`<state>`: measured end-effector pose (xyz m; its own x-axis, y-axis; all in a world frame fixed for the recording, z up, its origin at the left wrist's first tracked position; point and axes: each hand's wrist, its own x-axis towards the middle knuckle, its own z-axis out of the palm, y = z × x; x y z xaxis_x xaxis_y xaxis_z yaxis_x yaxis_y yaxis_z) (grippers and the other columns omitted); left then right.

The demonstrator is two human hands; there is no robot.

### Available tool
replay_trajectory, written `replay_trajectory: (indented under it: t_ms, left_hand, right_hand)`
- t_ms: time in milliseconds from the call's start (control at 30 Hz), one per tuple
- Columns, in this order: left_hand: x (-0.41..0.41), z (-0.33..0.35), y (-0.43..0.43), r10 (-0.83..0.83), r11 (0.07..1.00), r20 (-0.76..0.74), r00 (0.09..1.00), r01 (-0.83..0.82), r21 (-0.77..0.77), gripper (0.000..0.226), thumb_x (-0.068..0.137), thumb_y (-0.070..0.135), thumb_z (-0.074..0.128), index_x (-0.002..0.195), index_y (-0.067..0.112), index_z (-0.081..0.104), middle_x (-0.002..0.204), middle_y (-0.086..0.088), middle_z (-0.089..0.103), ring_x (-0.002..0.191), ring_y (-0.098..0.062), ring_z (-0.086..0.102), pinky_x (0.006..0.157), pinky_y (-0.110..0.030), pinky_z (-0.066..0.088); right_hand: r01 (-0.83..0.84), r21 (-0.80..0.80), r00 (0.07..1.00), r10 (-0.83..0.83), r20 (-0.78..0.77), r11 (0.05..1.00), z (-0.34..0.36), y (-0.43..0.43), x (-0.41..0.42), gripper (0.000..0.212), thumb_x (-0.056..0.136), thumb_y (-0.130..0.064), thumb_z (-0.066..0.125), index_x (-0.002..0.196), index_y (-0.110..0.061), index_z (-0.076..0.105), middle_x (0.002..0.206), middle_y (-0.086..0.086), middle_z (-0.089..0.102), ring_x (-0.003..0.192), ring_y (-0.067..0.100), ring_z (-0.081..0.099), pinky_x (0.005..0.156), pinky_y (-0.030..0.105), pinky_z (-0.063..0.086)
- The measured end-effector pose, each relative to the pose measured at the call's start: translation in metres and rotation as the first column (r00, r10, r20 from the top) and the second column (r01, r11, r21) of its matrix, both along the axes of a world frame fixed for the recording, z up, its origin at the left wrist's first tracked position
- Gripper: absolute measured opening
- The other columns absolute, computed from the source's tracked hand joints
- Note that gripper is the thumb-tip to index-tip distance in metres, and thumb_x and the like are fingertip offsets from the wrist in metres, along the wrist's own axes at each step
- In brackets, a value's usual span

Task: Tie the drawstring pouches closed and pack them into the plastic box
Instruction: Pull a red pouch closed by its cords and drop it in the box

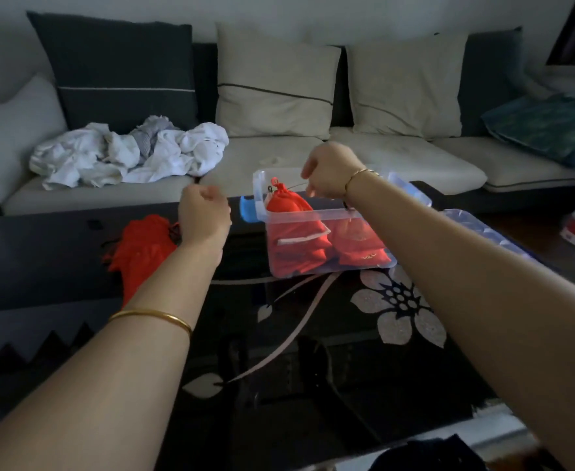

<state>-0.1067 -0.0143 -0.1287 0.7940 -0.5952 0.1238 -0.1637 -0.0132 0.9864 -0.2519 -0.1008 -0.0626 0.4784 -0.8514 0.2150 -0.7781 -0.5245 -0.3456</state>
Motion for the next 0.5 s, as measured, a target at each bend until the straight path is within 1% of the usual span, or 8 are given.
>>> replay_trajectory:
  t_ms: [67, 167, 200, 267, 300, 367, 433, 500]
  left_hand:
    - [0.01, -0.016, 0.017, 0.066, 0.996, -0.016, 0.998, -0.065, 0.054, 0.033, 0.087, 0.007, 0.045, 0.116, 0.007, 0.06, 0.113, -0.014, 0.063, 0.103, -0.029, 0.062, 0.091, -0.042, 0.052]
    - [0.03, -0.043, 0.049, 0.207, 0.961, 0.053, 0.977, -0.213, 0.178, 0.035, 0.089, 0.005, 0.045, 0.12, 0.01, 0.059, 0.126, -0.014, 0.057, 0.114, -0.032, 0.056, 0.099, -0.043, 0.046]
    - [0.041, -0.052, 0.061, 0.247, 0.936, 0.097, 0.964, -0.263, 0.234, 0.035, 0.089, 0.006, 0.045, 0.12, 0.012, 0.059, 0.129, -0.014, 0.054, 0.116, -0.033, 0.054, 0.1, -0.043, 0.045]
    - [0.055, -0.067, 0.076, 0.3, 0.872, 0.157, 0.941, -0.337, 0.355, 0.034, 0.09, 0.01, 0.044, 0.121, 0.013, 0.058, 0.133, -0.018, 0.047, 0.12, -0.038, 0.048, 0.101, -0.044, 0.043]
    - [0.063, -0.073, 0.083, 0.309, 0.84, 0.16, 0.938, -0.348, 0.418, 0.034, 0.09, 0.012, 0.045, 0.122, 0.011, 0.056, 0.134, -0.019, 0.045, 0.121, -0.039, 0.046, 0.101, -0.045, 0.042]
    - [0.075, -0.085, 0.09, 0.298, 0.784, 0.131, 0.946, -0.321, 0.532, 0.037, 0.09, 0.018, 0.048, 0.125, 0.007, 0.052, 0.133, -0.02, 0.045, 0.121, -0.039, 0.045, 0.099, -0.046, 0.043]
    - [0.083, -0.095, 0.092, 0.263, 0.787, 0.09, 0.96, -0.268, 0.556, 0.041, 0.087, 0.025, 0.051, 0.122, 0.004, 0.052, 0.127, -0.021, 0.052, 0.115, -0.04, 0.05, 0.095, -0.049, 0.047]
    - [0.091, -0.102, 0.092, 0.225, 0.821, 0.046, 0.973, -0.215, 0.53, 0.045, 0.084, 0.028, 0.052, 0.118, -0.001, 0.055, 0.119, -0.025, 0.058, 0.108, -0.044, 0.056, 0.089, -0.053, 0.051]
  right_hand:
    - [-0.119, 0.061, 0.988, 0.112, 0.106, 0.991, -0.007, 0.033, 0.02, 0.023, 0.084, -0.004, 0.059, 0.105, -0.002, 0.069, 0.108, 0.015, 0.068, 0.104, 0.028, 0.063, 0.091, 0.032, 0.049]
    - [-0.262, 0.209, 0.956, 0.224, 0.189, 0.942, -0.035, 0.077, 0.054, 0.023, 0.081, 0.002, 0.058, 0.099, -0.008, 0.07, 0.105, 0.013, 0.069, 0.096, 0.026, 0.065, 0.086, 0.032, 0.051]
    - [-0.293, 0.281, 0.95, 0.247, 0.189, 0.914, -0.05, 0.087, 0.069, 0.021, 0.081, 0.002, 0.057, 0.092, -0.011, 0.069, 0.102, 0.015, 0.069, 0.09, 0.027, 0.064, 0.082, 0.033, 0.052]
    - [-0.296, 0.411, 0.953, 0.24, 0.183, 0.862, -0.079, 0.098, 0.092, 0.02, 0.083, 0.002, 0.054, 0.075, -0.016, 0.058, 0.091, 0.015, 0.066, 0.077, 0.025, 0.062, 0.073, 0.034, 0.054]
    - [-0.288, 0.452, 0.956, 0.232, 0.178, 0.844, -0.093, 0.1, 0.105, 0.024, 0.085, 0.001, 0.053, 0.069, -0.017, 0.052, 0.088, 0.014, 0.063, 0.075, 0.026, 0.062, 0.071, 0.034, 0.055]
    - [-0.265, 0.511, 0.964, 0.207, 0.168, 0.818, -0.116, 0.103, 0.124, 0.028, 0.087, -0.002, 0.052, 0.065, -0.018, 0.044, 0.087, 0.013, 0.059, 0.081, 0.032, 0.066, 0.071, 0.034, 0.055]
    - [-0.237, 0.566, 0.969, 0.151, 0.195, 0.79, -0.133, 0.104, 0.139, 0.028, 0.087, -0.004, 0.053, 0.064, -0.015, 0.042, 0.08, 0.014, 0.059, 0.08, 0.032, 0.066, 0.068, 0.034, 0.055]
    - [-0.192, 0.613, 0.972, 0.063, 0.227, 0.766, -0.146, 0.103, 0.151, 0.027, 0.088, -0.004, 0.054, 0.064, -0.01, 0.041, 0.068, 0.013, 0.056, 0.075, 0.031, 0.068, 0.059, 0.032, 0.051]
